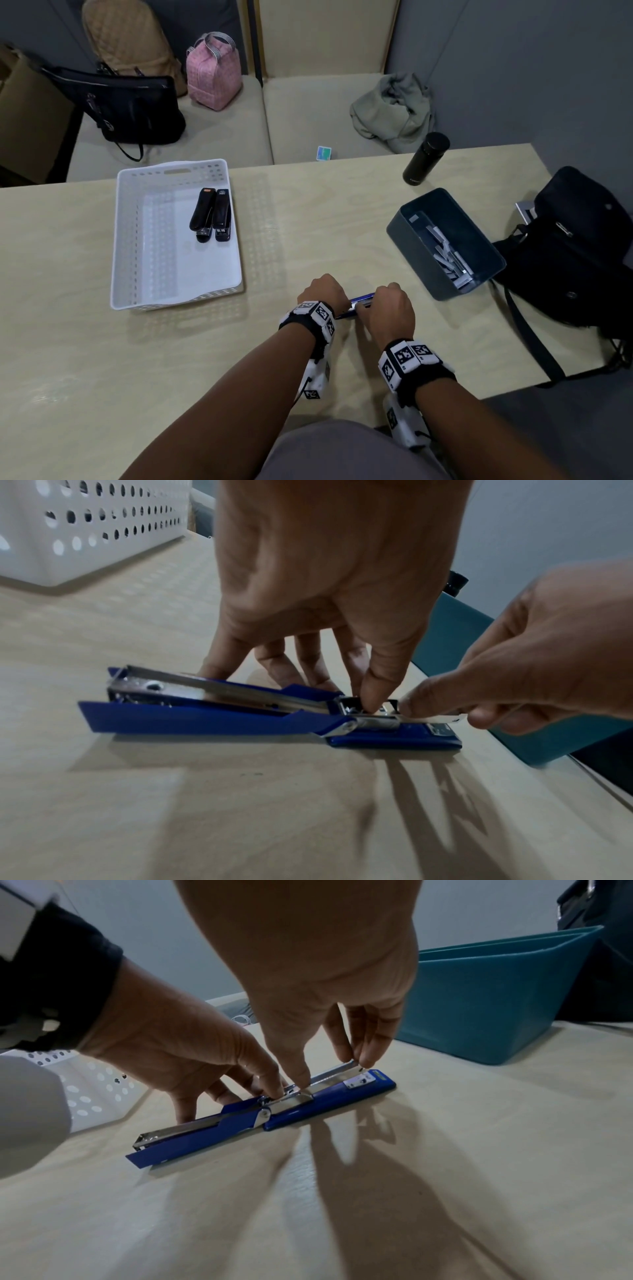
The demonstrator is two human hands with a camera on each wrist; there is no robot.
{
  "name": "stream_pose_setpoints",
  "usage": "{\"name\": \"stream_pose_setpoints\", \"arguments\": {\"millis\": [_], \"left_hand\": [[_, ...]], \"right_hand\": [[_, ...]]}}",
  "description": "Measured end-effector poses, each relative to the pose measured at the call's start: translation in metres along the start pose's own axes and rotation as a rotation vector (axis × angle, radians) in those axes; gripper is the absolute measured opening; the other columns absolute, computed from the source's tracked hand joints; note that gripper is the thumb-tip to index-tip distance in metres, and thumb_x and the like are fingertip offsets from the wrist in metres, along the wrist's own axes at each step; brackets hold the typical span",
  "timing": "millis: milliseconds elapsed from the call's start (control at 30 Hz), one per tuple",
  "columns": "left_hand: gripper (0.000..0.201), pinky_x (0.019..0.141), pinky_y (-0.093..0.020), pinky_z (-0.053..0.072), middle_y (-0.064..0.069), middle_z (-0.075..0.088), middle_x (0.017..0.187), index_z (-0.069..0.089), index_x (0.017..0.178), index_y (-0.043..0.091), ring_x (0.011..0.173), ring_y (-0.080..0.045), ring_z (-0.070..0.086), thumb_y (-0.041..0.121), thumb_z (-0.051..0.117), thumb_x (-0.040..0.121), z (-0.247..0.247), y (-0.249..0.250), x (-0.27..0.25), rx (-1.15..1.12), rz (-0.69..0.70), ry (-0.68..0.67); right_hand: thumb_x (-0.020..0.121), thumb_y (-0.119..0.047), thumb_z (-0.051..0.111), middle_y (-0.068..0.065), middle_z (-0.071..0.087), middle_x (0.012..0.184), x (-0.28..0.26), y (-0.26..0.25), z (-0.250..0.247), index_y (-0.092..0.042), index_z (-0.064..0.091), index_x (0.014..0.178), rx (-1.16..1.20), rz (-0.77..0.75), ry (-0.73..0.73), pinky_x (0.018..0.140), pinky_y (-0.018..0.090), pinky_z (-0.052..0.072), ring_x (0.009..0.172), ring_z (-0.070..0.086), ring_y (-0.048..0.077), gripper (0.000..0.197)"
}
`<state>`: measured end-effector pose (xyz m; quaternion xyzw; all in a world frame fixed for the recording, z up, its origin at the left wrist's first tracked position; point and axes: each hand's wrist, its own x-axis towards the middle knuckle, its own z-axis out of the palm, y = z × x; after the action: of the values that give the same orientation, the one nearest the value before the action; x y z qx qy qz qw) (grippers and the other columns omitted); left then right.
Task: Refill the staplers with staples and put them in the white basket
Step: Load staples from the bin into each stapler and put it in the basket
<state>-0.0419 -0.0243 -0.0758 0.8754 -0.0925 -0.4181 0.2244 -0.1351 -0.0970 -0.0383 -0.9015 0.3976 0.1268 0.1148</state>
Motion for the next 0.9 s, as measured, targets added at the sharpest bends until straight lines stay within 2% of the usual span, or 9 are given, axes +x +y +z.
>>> {"name": "stream_pose_setpoints", "arguments": {"millis": [133,267,333,400,500,600,667,733,900], "left_hand": [[0.02,0.059,-0.027,0.046,-0.009,0.071,0.084,0.075,0.089,0.007,0.064,-0.029,0.059,0.016,0.063,0.075,-0.001,0.0,-0.001,0.001,0.005,-0.007],[0.018,0.06,-0.028,0.046,-0.009,0.069,0.08,0.074,0.086,0.005,0.063,-0.029,0.057,0.014,0.063,0.074,-0.001,0.0,-0.002,0.002,0.002,-0.006],[0.013,0.059,-0.027,0.044,-0.009,0.067,0.079,0.071,0.081,0.006,0.063,-0.028,0.056,0.014,0.064,0.074,-0.002,0.001,-0.003,0.005,0.002,-0.002],[0.016,0.06,-0.027,0.045,-0.009,0.068,0.081,0.072,0.084,0.006,0.064,-0.029,0.058,0.016,0.064,0.074,-0.002,0.001,-0.003,0.005,0.0,-0.001],[0.019,0.062,-0.028,0.046,-0.011,0.073,0.09,0.073,0.086,0.006,0.077,-0.032,0.07,0.02,0.067,0.074,-0.001,0.0,-0.002,-0.001,0.002,0.001],[0.013,0.063,-0.029,0.047,-0.011,0.073,0.093,0.062,0.074,0.01,0.086,-0.032,0.072,0.022,0.067,0.076,-0.001,0.001,-0.002,0.008,0.004,0.003],[0.01,0.062,-0.028,0.047,-0.01,0.071,0.091,0.058,0.072,0.012,0.082,-0.031,0.071,0.02,0.064,0.075,-0.003,0.002,-0.002,0.013,0.003,0.004],[0.01,0.061,-0.027,0.045,-0.009,0.07,0.087,0.057,0.07,0.013,0.072,-0.03,0.065,0.019,0.062,0.075,-0.004,0.003,-0.004,0.02,-0.004,0.003],[0.015,0.06,-0.027,0.044,-0.006,0.064,0.079,0.056,0.067,0.012,0.067,-0.028,0.059,0.018,0.066,0.076,-0.005,0.004,-0.005,0.03,-0.024,-0.01]], "right_hand": [[0.083,-0.034,0.069,0.013,0.059,0.105,0.001,-0.003,-0.004,-0.004,0.064,0.093,0.034,0.026,-0.014,0.074,0.032,0.047,0.098,0.059,0.028,0.032],[0.077,-0.019,0.067,0.016,0.06,0.097,0.006,-0.007,-0.005,-0.003,0.06,0.08,0.116,0.07,-0.023,0.064,0.03,0.041,0.083,0.058,0.03,0.018],[0.073,-0.019,0.071,0.016,0.061,0.093,0.009,-0.008,-0.006,-0.003,0.06,0.078,0.141,0.077,-0.037,0.063,0.03,0.042,0.083,0.06,0.032,0.02],[0.067,-0.022,0.075,0.015,0.059,0.083,0.011,-0.006,-0.006,-0.004,0.055,0.07,0.206,0.093,-0.04,0.06,0.029,0.042,0.074,0.058,0.032,0.026],[0.06,-0.025,0.073,0.011,0.056,0.07,0.01,-0.001,-0.002,0.0,0.053,0.063,0.298,0.106,0.003,0.053,0.029,0.043,0.06,0.051,0.029,0.032],[0.063,-0.025,0.074,0.006,0.059,0.082,0.006,0.009,0.003,-0.005,0.065,0.072,0.385,0.048,0.08,0.062,0.028,0.046,0.071,0.057,0.024,0.024],[0.066,-0.025,0.075,0.004,0.057,0.09,0.004,0.015,0.004,-0.009,0.067,0.078,0.409,0.012,0.095,0.067,0.027,0.047,0.077,0.058,0.021,0.021],[0.068,-0.027,0.076,0.003,0.058,0.094,0.002,0.019,0.007,-0.012,0.067,0.08,0.408,-0.011,0.076,0.072,0.031,0.052,0.081,0.061,0.02,0.021],[0.071,-0.038,0.079,0.005,0.061,0.093,0.001,0.02,0.016,-0.013,0.067,0.079,0.341,-0.041,0.099,0.078,0.034,0.05,0.093,0.055,0.023,0.029]]}}
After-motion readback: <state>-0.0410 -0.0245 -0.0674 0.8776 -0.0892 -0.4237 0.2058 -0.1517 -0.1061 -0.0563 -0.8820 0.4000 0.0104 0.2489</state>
